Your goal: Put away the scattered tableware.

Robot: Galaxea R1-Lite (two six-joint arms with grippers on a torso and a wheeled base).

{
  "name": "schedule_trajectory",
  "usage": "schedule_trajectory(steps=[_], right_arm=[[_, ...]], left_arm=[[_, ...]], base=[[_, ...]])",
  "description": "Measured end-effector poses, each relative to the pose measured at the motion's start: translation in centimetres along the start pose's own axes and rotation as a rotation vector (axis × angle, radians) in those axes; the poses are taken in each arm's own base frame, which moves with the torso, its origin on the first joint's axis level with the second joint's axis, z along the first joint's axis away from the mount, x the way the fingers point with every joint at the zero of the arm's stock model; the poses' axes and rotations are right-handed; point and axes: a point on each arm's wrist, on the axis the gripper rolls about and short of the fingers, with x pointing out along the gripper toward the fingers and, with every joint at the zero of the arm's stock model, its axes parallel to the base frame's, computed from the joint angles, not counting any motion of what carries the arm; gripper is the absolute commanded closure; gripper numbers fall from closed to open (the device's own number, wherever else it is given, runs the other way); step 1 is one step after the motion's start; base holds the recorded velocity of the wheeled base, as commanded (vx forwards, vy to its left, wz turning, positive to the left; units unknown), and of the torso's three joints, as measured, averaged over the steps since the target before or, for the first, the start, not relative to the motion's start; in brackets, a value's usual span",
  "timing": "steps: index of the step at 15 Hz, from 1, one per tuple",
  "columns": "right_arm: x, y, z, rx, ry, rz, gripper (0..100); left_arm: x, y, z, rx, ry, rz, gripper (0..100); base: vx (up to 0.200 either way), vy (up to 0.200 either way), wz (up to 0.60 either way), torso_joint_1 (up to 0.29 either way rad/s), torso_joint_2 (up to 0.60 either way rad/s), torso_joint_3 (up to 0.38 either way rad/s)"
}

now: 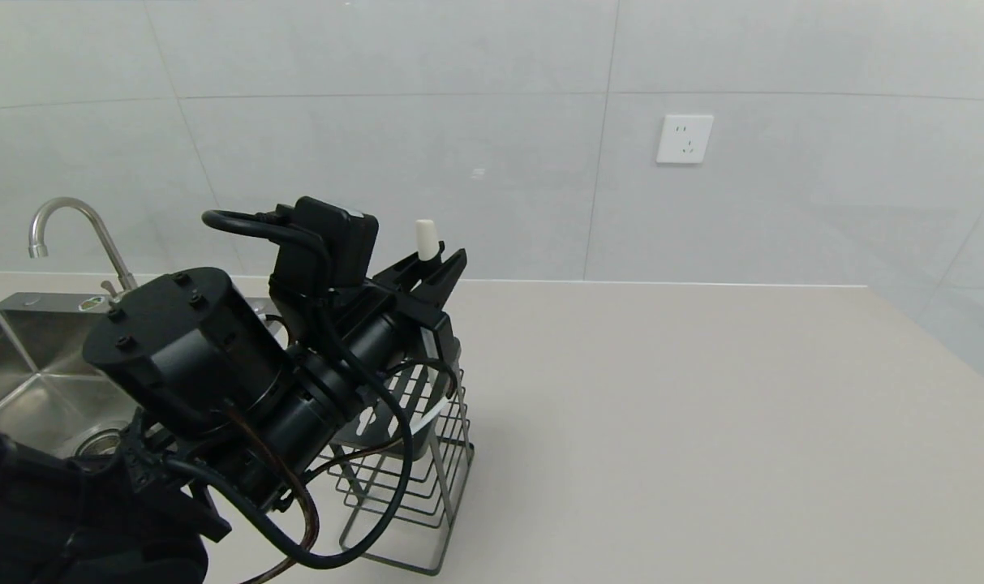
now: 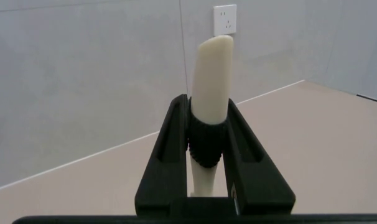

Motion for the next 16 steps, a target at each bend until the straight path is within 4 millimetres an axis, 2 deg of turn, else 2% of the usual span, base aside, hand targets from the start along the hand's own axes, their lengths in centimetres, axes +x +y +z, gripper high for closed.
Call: schedule_trajectory(steps=[8, 10, 12, 14, 16], right_arm=[[0.0, 0.0, 0.0, 0.0, 0.0, 0.0, 0], [0.0, 0.0, 0.0, 0.0, 0.0, 0.0, 0], [0.0, 0.0, 0.0, 0.0, 0.0, 0.0, 0], [0.0, 0.0, 0.0, 0.0, 0.0, 0.0, 0], [0.0, 0.0, 0.0, 0.0, 0.0, 0.001, 0]], left_arm=[[-0.1, 0.6, -0.4, 0.02, 0.012, 0.005, 0], [-0.3, 0.6, -0.3, 0.083, -0.001, -0.069, 0], [-1.2, 0.4, -0.2, 0.167, -0.039, -0.272, 0], [-2.0, 1.0, 0.1, 0.232, -0.07, -0.357, 0], [-2.6, 2.5, 1.4, 0.285, -0.139, -0.398, 0]], base=[[0.0, 0.0, 0.0, 0.0, 0.0, 0.0], [0.0, 0.0, 0.0, 0.0, 0.0, 0.0], [0.0, 0.0, 0.0, 0.0, 0.0, 0.0], [0.0, 0.0, 0.0, 0.0, 0.0, 0.0], [0.0, 0.0, 0.0, 0.0, 0.0, 0.0]])
